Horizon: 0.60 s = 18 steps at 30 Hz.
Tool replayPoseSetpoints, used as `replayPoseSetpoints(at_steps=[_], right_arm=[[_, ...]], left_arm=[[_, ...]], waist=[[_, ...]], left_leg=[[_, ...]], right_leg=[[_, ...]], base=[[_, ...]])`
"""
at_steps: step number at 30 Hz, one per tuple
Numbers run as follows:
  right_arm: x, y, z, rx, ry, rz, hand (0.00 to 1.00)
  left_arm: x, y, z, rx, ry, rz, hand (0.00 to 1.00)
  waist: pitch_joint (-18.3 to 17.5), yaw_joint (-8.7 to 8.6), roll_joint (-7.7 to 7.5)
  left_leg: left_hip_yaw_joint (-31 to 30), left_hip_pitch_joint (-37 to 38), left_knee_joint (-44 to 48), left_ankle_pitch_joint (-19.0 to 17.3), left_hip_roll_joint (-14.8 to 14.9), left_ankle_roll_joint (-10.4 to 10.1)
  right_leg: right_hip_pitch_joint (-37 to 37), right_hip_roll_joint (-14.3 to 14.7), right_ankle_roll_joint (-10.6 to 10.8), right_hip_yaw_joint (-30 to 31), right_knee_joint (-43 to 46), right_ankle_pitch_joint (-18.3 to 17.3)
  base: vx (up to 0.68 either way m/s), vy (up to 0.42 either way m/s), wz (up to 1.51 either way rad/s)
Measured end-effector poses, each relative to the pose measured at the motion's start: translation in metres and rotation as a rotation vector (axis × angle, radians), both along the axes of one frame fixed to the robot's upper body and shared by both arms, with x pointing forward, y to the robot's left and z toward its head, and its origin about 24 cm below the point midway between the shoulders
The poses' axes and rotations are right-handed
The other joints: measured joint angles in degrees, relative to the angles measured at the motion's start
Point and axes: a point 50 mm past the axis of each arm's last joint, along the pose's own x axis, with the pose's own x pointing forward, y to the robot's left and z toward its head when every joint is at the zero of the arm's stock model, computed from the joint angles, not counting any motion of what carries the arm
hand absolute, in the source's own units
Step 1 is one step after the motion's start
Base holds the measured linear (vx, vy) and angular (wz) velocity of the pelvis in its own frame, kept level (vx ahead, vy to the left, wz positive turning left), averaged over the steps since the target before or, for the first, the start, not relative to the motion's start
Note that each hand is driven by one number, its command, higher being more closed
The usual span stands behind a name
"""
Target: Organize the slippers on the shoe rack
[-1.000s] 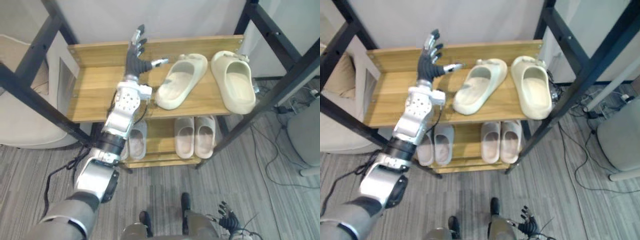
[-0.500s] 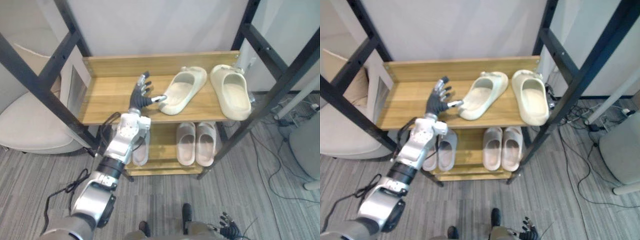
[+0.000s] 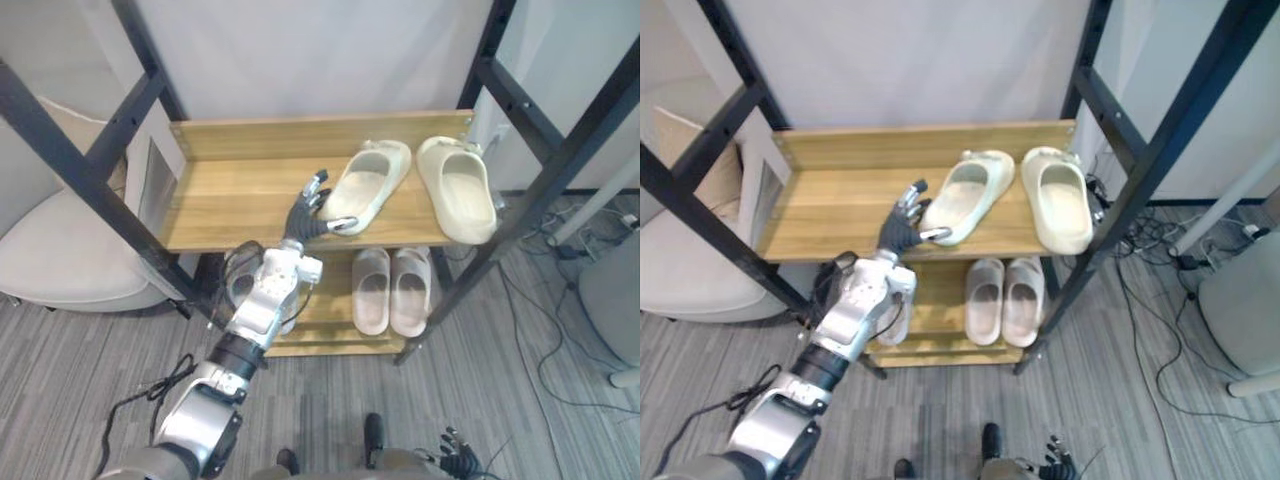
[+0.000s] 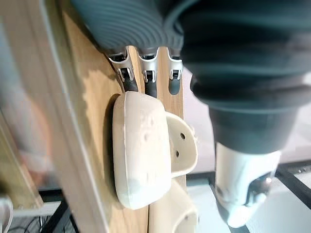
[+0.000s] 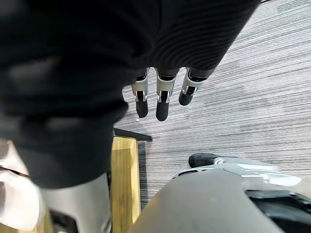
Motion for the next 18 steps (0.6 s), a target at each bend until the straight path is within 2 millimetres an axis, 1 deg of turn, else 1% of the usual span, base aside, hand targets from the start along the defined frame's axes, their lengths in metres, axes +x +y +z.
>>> replayPoseSetpoints(at_steps=[8, 9, 10, 13, 16, 18], right_arm=[[0.002, 0.0, 0.0, 0.001, 0.002, 0.001, 0.0], [0.002, 0.0, 0.0, 0.001, 0.002, 0.0, 0.0], [0.002, 0.0, 0.0, 0.001, 0.002, 0.0, 0.0], [0.003, 0.0, 0.001, 0.0, -0.003, 0.0, 0.0], [0.003, 0.0, 0.001, 0.0, -0.006, 0.0, 0.0], [0.004, 0.0, 0.001, 0.0, -0.01, 0.0, 0.0]], left_arm=[[-0.007, -0.02, 0.001, -0.008, -0.003, -0.076, 0.0], [-0.009, -0.026, 0.0, -0.018, 0.004, -0.099, 0.0], [-0.01, -0.028, 0.0, -0.023, 0.006, -0.103, 0.0], [-0.016, -0.046, 0.001, -0.038, 0.012, -0.16, 0.0], [-0.017, -0.059, 0.011, -0.061, -0.01, -0.197, 0.0], [-0.016, -0.07, 0.025, -0.074, -0.045, -0.224, 0.0]], waist=[[-0.1, -0.02, -0.13], [-0.1, 0.04, -0.18], [-0.1, 0.06, -0.23], [-0.4, 0.05, -0.69], [-0.4, 0.02, -0.73], [-0.4, -0.06, -0.73]], left_leg=[[-0.4, 0.0, 0.0, 0.1, 0.0, 0.1], [-0.5, -0.1, 0.2, 0.1, 0.0, 0.1], [-0.5, -0.1, 0.2, 0.1, 0.0, 0.1], [-0.4, -0.2, 0.3, 0.1, -0.1, 0.1], [-0.2, -0.2, 0.3, 0.1, 0.0, 0.1], [-0.1, -0.1, 0.3, -0.2, 0.1, 0.2]], right_leg=[[0.0, -0.1, 0.0, -0.5, 0.0, 0.0], [0.0, -0.2, 0.0, -0.5, 0.0, 0.0], [0.0, -0.2, 0.0, -0.5, 0.0, 0.0], [0.0, -0.2, 0.0, -0.4, 0.0, 0.0], [-0.2, -0.2, 0.1, -0.2, 0.5, -0.2], [-0.5, -0.2, 0.2, 0.2, 1.6, -1.0]], base=[[0.01, -0.002, 0.02], [0.0, 0.0, 0.0], [0.0, 0.0, 0.0], [0.0, 0.0, 0.0], [-0.02, -0.002, -0.03], [-0.03, -0.001, -0.05]])
